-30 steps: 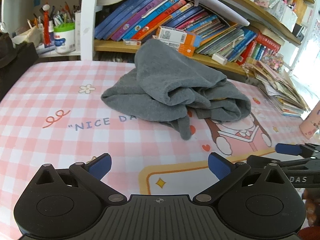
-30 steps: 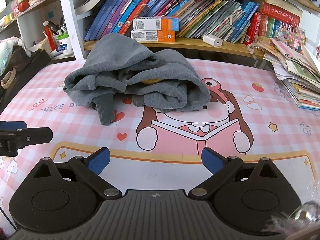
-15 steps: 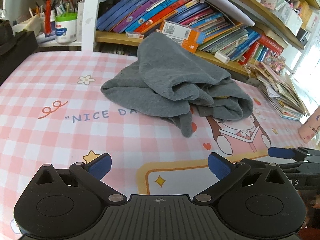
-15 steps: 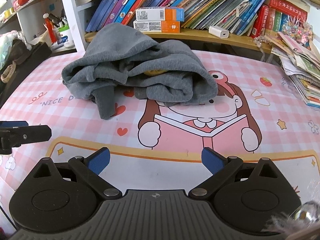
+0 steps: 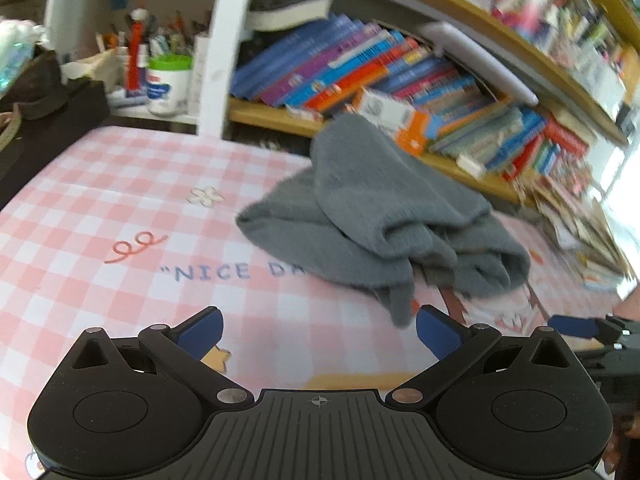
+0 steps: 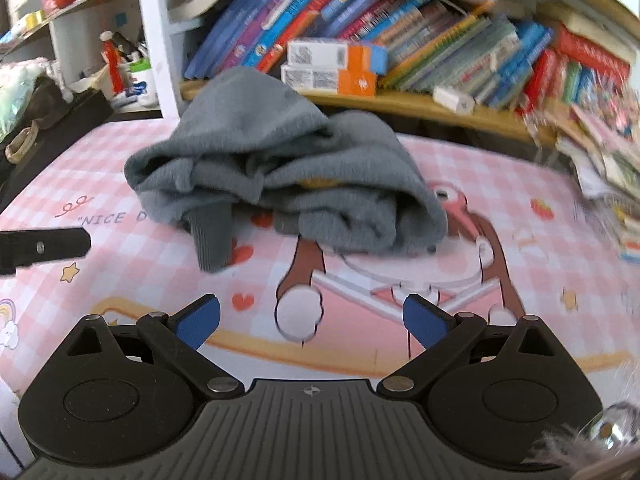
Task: Fold clothes
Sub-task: 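Grasp the grey sweatshirt with the right tool while the left tool approaches it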
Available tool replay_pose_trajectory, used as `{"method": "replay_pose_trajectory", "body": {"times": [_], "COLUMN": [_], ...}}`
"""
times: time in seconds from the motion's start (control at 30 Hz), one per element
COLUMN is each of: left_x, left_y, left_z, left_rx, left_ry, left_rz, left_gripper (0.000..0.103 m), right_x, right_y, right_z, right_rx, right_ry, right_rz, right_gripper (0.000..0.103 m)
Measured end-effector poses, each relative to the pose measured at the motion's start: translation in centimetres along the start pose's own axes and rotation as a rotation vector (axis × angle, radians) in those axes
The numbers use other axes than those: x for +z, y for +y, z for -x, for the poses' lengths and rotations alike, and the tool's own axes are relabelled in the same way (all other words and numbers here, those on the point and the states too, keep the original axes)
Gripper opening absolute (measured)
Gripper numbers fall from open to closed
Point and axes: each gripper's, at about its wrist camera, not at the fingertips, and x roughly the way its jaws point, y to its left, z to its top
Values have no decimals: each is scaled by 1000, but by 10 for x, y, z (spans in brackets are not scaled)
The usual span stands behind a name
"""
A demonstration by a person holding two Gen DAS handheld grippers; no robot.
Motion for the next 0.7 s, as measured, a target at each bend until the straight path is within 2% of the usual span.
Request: {"method": "replay_pose_trajectory", "body": {"times": [0.2,0.5,0.57,0.7], "left_x": [3,3,3,3], "left_y": [17,36,39,42], "left_z": [-8,-20,-22,-27], "left_rx": [28,61,65,71], "left_ry": [-23,-26,-30,-18], "left_rz": [88,181,197,208], "left_gripper": [103,103,103,103], "right_x": [22,60,67,78], "right_y": [12,43,51,63], "right_z": [-18,-63,-74,-99], "right_rx": [29,140,182,201], "right_ry": [-41,-83,-80,-46], "right_rz": [149,364,414,459], "right_gripper": [99,103,103,103]}}
